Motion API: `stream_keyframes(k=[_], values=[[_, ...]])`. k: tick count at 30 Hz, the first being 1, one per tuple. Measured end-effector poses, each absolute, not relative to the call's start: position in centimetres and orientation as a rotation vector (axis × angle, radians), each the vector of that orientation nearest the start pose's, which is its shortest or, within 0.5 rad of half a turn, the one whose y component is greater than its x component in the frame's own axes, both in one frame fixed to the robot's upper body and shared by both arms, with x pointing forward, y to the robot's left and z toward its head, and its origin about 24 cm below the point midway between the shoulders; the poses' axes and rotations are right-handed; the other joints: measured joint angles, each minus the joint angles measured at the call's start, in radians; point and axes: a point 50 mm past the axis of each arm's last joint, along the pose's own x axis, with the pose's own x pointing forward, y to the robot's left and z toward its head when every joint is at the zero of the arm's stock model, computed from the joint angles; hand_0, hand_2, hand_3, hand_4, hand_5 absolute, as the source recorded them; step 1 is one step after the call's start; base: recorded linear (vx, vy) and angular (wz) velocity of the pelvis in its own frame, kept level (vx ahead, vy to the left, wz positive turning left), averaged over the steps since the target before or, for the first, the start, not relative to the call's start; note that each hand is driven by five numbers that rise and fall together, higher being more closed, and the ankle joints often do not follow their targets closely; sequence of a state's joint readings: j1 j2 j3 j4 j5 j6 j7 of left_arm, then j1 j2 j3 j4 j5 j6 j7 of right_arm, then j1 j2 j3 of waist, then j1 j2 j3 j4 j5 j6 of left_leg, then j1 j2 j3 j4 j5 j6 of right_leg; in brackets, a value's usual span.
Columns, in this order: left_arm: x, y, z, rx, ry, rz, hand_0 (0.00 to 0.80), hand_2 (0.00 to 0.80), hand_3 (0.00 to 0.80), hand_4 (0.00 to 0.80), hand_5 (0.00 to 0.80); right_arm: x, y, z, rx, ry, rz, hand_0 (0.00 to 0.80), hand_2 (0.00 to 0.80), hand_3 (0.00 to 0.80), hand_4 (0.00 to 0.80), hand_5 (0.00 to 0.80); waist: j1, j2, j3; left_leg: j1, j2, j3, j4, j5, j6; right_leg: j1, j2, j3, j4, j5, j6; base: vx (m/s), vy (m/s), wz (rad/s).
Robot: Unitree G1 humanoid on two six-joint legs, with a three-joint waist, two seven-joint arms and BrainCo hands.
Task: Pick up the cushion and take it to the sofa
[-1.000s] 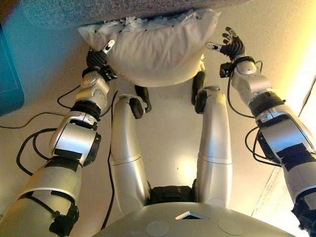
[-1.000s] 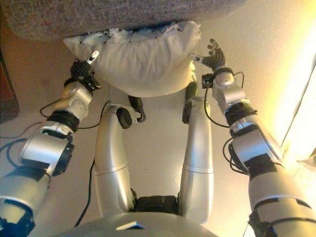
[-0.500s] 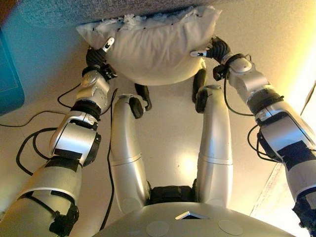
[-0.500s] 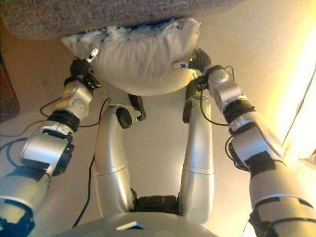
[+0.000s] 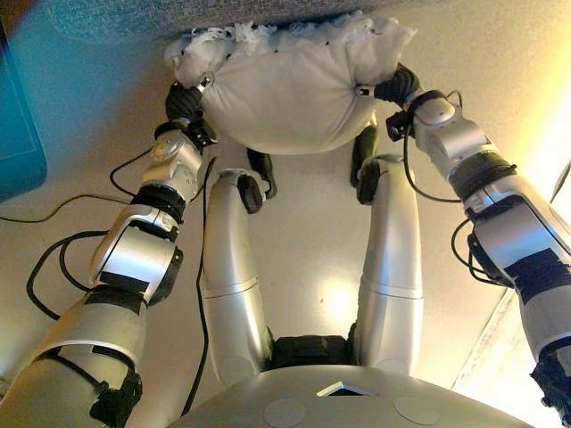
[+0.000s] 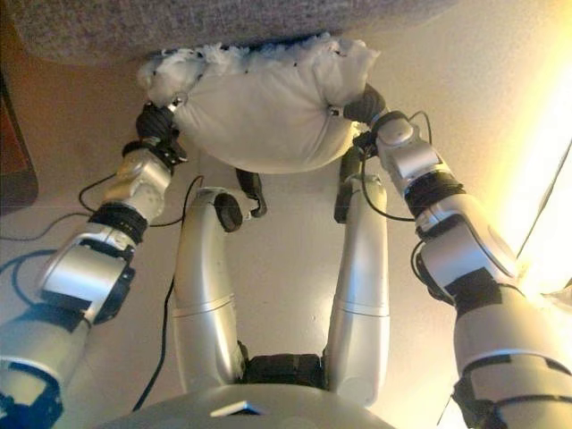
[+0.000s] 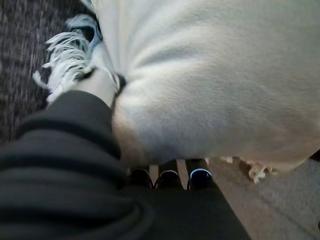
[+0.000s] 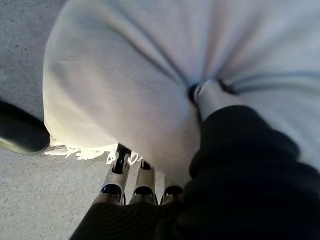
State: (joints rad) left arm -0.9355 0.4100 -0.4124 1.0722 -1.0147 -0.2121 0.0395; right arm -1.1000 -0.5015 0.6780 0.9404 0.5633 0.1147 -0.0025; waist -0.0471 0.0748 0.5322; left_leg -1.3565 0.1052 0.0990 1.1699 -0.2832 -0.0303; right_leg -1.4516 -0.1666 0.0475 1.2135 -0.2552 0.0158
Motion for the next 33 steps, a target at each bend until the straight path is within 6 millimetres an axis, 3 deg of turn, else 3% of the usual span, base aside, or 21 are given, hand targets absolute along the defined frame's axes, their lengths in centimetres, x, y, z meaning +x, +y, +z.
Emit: stream_keyframes(k=[6, 12, 17, 23, 26, 29, 33], values=[[39.9, 19.8, 11.8, -0.315, -0.007, 0.063, 0.800, 0.800, 0.800, 0.800, 0.800, 41.2, -16.2, 15.5, -0.394, 0.121, 0.169, 0.800, 0.800, 0.800, 0.800, 0.800, 0.001, 0.001, 0.001, 0.037, 0.000, -0.005, 0.002, 0.000, 0.000, 0.042, -0.004, -0.006, 0.001, 0.000, 0.004, 0.000, -0.053, 0.01], [38.4, 19.7, 9.8, -0.288, -0.026, 0.022, 0.800, 0.800, 0.800, 0.800, 0.800, 39.4, -16.6, 11.6, -0.265, 0.111, 0.162, 0.800, 0.800, 0.800, 0.800, 0.800, -0.016, 0.001, 0.000, 0.146, 0.016, -0.012, -0.036, 0.002, 0.007, 0.173, -0.010, -0.031, -0.047, -0.004, 0.005, 0.000, -0.096, 0.03], [36.1, 19.0, 7.2, -0.296, -0.042, -0.014, 0.800, 0.800, 0.800, 0.800, 0.800, 36.0, -17.4, 7.5, -0.135, 0.088, 0.118, 0.800, 0.800, 0.800, 0.800, 0.800, -0.020, -0.001, 0.000, 0.285, 0.030, -0.004, -0.122, 0.007, 0.004, 0.322, -0.007, -0.054, -0.139, -0.003, 0.012, 0.060, -0.128, -0.01], [32.7, 18.4, 4.2, -0.392, -0.029, 0.053, 0.800, 0.800, 0.800, 0.800, 0.800, 31.3, -17.0, 3.8, 0.052, 0.074, 0.088, 0.800, 0.800, 0.800, 0.800, 0.800, -0.043, -0.031, -0.004, 0.589, 0.012, -0.001, -0.375, 0.065, -0.022, 0.629, 0.024, -0.072, -0.374, 0.036, 0.027, 0.119, -0.136, 0.01], [32.1, 18.5, 4.8, -0.385, -0.065, 0.060, 0.800, 0.800, 0.800, 0.800, 0.800, 30.2, -16.8, 4.1, 0.118, 0.022, 0.096, 0.800, 0.800, 0.800, 0.800, 0.800, -0.048, -0.054, -0.010, 0.728, 0.004, 0.003, -0.523, 0.115, -0.033, 0.760, 0.032, -0.089, -0.499, 0.070, 0.023, 0.054, -0.176, 0.04], [32.3, 18.3, 5.8, -0.396, -0.099, 0.049, 0.800, 0.800, 0.800, 0.800, 0.800, 30.6, -17.1, 5.2, 0.136, -0.022, 0.094, 0.800, 0.800, 0.800, 0.800, 0.800, -0.047, -0.061, -0.013, 0.815, 0.003, 0.006, -0.626, 0.158, -0.038, 0.844, 0.040, -0.100, -0.592, 0.103, 0.019, 0.128, -0.161, -0.01], [32.1, 18.3, 5.0, -0.370, -0.045, 0.048, 0.800, 0.800, 0.800, 0.800, 0.800, 30.5, -17.4, 5.0, 0.138, -0.006, 0.089, 0.800, 0.800, 0.800, 0.800, 0.800, -0.040, -0.067, -0.018, 0.939, 0.003, 0.006, -0.748, 0.202, -0.048, 0.961, 0.053, -0.112, -0.694, 0.130, 0.015, 0.181, -0.182, 0.02]])
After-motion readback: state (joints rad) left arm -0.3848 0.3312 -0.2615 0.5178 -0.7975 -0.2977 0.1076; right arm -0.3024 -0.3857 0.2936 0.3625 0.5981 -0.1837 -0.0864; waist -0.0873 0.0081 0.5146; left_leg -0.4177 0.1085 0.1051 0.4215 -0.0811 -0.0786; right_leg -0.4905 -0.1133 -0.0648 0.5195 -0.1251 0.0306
